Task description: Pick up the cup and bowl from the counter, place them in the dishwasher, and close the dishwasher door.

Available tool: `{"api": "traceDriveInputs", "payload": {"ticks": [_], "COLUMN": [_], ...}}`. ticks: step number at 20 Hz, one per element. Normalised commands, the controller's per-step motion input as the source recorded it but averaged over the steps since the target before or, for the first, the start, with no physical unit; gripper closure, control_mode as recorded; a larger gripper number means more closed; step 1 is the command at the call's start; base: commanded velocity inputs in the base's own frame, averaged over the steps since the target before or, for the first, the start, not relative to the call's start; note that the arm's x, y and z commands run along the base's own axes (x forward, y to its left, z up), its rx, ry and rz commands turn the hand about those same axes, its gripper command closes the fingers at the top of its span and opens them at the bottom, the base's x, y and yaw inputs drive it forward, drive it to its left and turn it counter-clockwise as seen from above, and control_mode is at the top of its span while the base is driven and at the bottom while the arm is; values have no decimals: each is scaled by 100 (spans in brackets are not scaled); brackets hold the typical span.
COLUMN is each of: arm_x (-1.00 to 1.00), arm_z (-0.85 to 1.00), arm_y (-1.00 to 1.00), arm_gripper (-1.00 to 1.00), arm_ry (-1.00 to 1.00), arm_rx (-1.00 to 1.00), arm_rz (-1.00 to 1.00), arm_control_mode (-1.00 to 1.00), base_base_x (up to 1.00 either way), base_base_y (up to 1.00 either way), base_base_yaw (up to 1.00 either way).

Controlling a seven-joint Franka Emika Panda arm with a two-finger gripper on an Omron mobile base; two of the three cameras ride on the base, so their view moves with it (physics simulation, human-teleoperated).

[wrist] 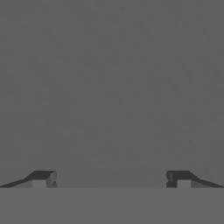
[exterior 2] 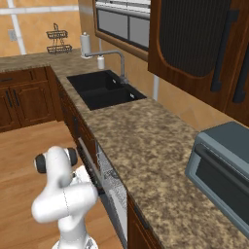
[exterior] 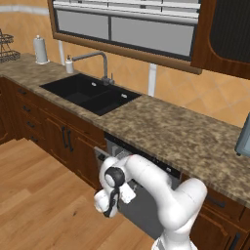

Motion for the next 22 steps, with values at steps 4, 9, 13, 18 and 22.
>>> {"api": "traceDriveInputs", "payload": {"ticks": [4,9,13,18,22], "arm_x": [100,100,100,89,38], "arm_z": [-21,-40,-65,-49,-9], "arm_y": [-100,-100,-91,-47,-21], "arm_gripper": [-100,-100,-100,-100,-100], "arm_ry": [20,24,28,21,15], "arm_rx": [0,0,0,1,8], "arm_rz": [0,0,1,0,-2], "arm_control_mode": [-100,-100,-100,-100,-100], "base_base_x": [0,0,0,0,0], "base_base_y": [0,0,0,0,0], "base_base_yaw": [0,0,0,0,0]}}
